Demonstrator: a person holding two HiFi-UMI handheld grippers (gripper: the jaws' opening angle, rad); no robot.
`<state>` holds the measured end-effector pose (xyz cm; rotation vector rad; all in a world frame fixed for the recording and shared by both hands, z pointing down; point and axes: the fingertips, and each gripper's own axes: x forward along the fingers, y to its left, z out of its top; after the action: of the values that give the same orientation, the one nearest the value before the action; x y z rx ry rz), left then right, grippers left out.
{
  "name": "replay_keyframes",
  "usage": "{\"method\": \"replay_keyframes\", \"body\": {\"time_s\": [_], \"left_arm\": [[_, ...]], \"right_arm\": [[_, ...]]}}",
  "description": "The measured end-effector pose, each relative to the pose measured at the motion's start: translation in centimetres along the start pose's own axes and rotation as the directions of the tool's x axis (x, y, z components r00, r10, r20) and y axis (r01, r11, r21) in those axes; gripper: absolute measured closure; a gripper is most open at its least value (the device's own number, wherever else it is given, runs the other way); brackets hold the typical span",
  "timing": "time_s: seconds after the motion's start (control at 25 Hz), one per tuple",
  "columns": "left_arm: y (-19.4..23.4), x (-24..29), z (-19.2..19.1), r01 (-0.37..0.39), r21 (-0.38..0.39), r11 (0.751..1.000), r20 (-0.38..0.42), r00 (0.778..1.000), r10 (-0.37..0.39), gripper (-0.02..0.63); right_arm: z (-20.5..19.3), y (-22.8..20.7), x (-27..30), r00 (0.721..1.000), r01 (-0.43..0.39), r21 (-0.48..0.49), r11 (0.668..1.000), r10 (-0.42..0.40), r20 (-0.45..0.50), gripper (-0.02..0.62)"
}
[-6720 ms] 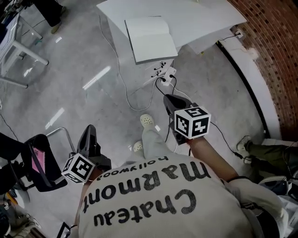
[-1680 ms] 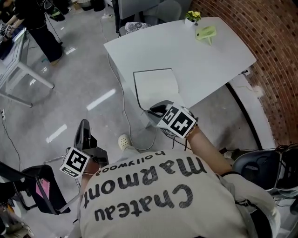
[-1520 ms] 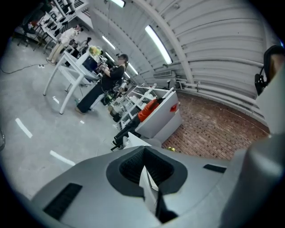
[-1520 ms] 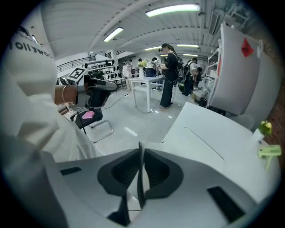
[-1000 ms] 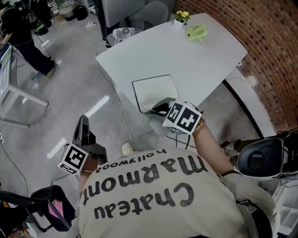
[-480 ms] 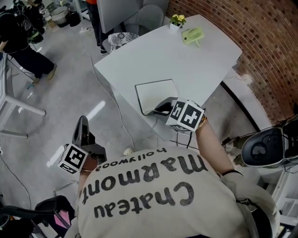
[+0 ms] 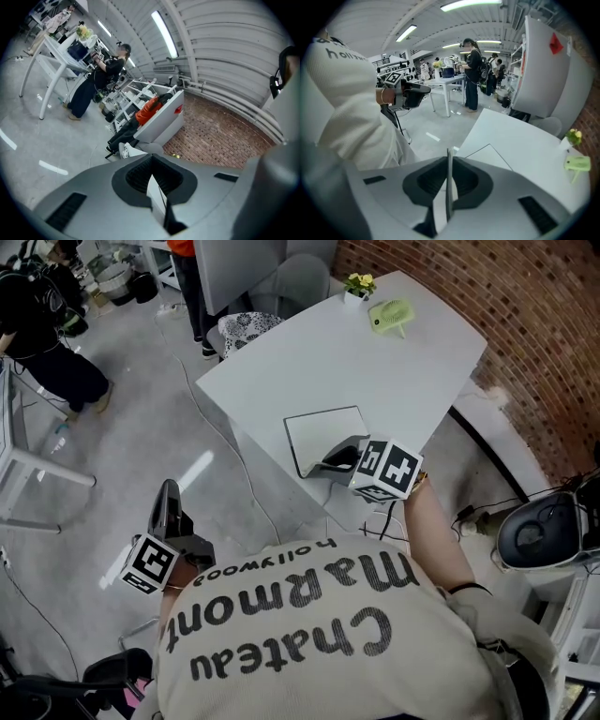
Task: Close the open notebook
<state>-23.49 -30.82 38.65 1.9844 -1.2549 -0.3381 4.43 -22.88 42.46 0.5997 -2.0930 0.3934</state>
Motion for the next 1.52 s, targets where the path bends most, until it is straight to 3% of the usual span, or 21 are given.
{"method": "replay_keyframes", "body": {"time_s": [0.64, 1.52], "left_arm": [[2.4, 1.4, 1.6, 0.006, 0.005, 1.000, -0.020, 1.000, -0.006, 0.604], [5.0, 0.3, 2.9, -0.065, 0.000, 0.998, 0.007, 0.998, 0.065, 0.604]], "right_arm": [[1.6, -4.1, 0.4, 0.988, 0.157, 0.051, 0.986, -0.157, 0.002, 0.542], [3.2, -8.8, 2.4, 0.964, 0.264, -0.132, 0.955, -0.265, 0.016, 0.526]]}}
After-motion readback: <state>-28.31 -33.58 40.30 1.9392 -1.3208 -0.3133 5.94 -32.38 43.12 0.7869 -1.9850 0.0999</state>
